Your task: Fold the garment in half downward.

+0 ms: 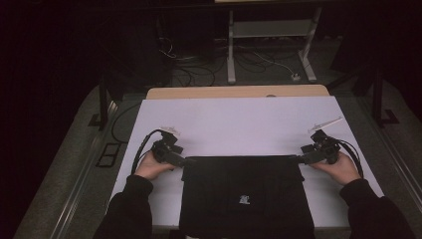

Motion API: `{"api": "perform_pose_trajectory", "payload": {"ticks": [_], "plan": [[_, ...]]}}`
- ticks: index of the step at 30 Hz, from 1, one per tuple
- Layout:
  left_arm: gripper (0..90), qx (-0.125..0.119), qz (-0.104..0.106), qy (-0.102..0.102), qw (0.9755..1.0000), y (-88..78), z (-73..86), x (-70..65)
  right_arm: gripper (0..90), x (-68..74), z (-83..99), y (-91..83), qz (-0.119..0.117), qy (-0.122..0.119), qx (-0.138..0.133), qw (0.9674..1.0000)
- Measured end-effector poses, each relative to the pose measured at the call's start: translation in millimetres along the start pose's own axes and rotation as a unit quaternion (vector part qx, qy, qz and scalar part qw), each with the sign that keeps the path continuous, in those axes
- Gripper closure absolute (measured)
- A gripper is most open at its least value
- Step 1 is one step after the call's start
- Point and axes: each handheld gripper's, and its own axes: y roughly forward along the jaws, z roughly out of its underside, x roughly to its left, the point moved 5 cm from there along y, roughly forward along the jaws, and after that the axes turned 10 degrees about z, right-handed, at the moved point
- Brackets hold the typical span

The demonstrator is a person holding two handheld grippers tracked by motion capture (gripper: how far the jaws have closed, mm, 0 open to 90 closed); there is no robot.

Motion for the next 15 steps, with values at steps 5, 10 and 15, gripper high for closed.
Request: {"api": "perform_pose_trajectory", "payload": {"ticks": [5,10,15], "plan": [[13.6,0.005,-0.002,-0.002,1.0,1.7,1.2,1.0,26.0,2.6,-0.8,2.5,-0.001,-0.009,-0.001,1.0],[22.8,0.009,-0.011,0.002,0.9999,2.5,1.6,1.6,40.1,5.3,-2.1,4.1,0.005,-0.013,-0.001,0.9999],[37.1,0.006,-0.025,0.002,0.9997,1.9,1.8,2.3,55.5,6.5,-1.7,5.4,0.016,-0.021,0.003,0.9997]]}}
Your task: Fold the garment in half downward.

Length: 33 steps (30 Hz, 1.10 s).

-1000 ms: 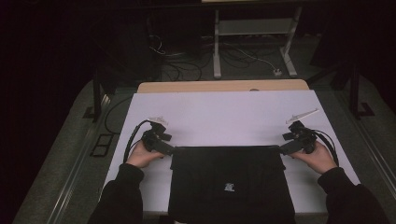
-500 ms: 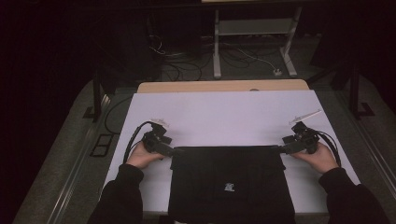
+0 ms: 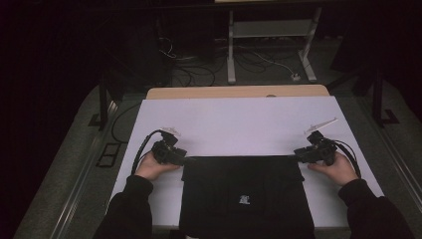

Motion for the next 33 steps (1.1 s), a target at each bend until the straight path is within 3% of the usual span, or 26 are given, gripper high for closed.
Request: {"api": "perform_pose_trajectory", "payload": {"ticks": [4,7,8,11,15,22,25,33], "plan": [[56.3,-0.001,-0.002,-0.002,1.0,1.0,1.2,0.0,67.4,0.7,0.1,3.2,0.012,0.002,0.006,0.9999],[81.5,0.008,-0.004,-0.019,0.9998,3.3,1.7,-0.3,81.2,-1.0,0.1,5.2,-0.01,0.031,0.014,0.9994],[83.7,0.012,-0.007,-0.021,0.9997,3.7,1.1,-1.4,83.6,-0.8,0.6,5.4,-0.013,0.037,0.014,0.9991],[85.5,0.019,-0.019,-0.013,0.9996,4.1,0.0,-3.8,84.7,0.1,0.7,3.6,-0.01,0.042,0.016,0.999],[85.7,0.015,-0.035,-0.016,0.9992,3.5,-0.6,-5.0,85.5,1.8,0.6,1.5,0.002,0.036,0.013,0.9993],[85.9,0.021,-0.062,0.014,0.9977,0.5,-1.9,-8.0,86.0,4.0,-2.6,-4.1,0.015,0.034,-0.006,0.9993],[86.0,0.017,-0.07,0.011,0.9973,-1.3,-2.6,-7.7,86.0,4.8,-3.7,-5.9,0.02,0.036,-0.013,0.9991],[86.1,0.008,-0.1,0.023,0.9946,-4.0,-6.1,-9.3,86.1,4.8,-5.1,-7.1,0.054,0.05,-0.024,0.997]]}}
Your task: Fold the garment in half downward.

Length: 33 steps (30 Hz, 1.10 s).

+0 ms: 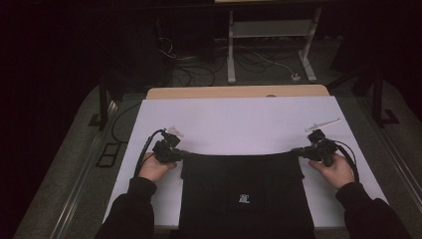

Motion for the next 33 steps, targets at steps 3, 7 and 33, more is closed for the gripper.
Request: {"api": "perform_pose_trajectory", "payload": {"ticks": [3,7,33], "plan": [[86.1,-0.009,-0.01,0.0,0.9999,-3.2,-2.0,1.3,86.1,-0.9,-1.9,-1.9,0.005,0.008,-0.006,0.9999],[86.1,-0.021,-0.019,-0.006,0.9996,-6.2,-4.1,3.8,86.1,-3.1,-3.6,-3.7,0.01,0.017,-0.013,0.9997],[86.1,-0.058,-0.043,-0.006,0.9974,-33.3,-26.3,13.4,86.1,-12.4,-31.2,-17.3,0.008,0.028,-0.055,0.9981]]}}
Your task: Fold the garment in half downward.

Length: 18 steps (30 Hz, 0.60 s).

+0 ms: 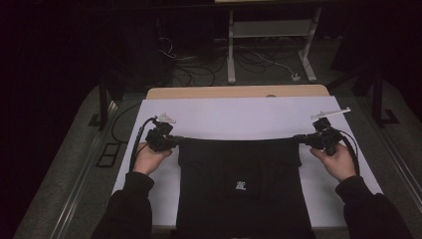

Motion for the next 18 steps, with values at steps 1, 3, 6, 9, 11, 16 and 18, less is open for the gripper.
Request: {"api": "perform_pose_trajectory", "payload": {"ticks": [1,3,6,9,11,16,18], "plan": [[86.1,-0.002,-0.001,0.0,1.0,-1.3,-0.8,0.5,86.1,-0.4,-1.7,-1.1,0.0,-0.001,-0.002,1.0],[86.1,-0.007,0.0,-0.002,1.0,-2.8,-2.6,0.9,86.0,-1.2,-4.7,-2.8,0.0,-0.001,-0.005,1.0],[86.1,-0.005,-0.002,0.001,1.0,-4.2,-6.2,2.3,86.0,-3.2,-8.6,-4.7,-0.002,0.001,-0.008,1.0],[86.1,-0.009,-0.002,0.004,0.9999,-6.4,-12.8,2.9,86.0,-5.7,-11.1,-4.7,-0.002,0.002,-0.01,0.9999],[86.1,-0.013,-0.001,0.006,0.9999,-7.7,-17.3,3.2,86.0,-8.1,-12.1,-3.5,0.001,0.005,-0.01,0.9999],[86.0,-0.007,-0.005,0.007,0.9999,-8.6,-23.0,5.1,86.0,-13.4,-15.8,-3.8,0.0,0.009,-0.01,0.9999],[86.0,-0.006,-0.006,0.005,0.9999,-9.3,-24.2,6.2,85.8,-15.1,-18.9,-5.1,0.0,0.01,-0.013,0.9999]]}}
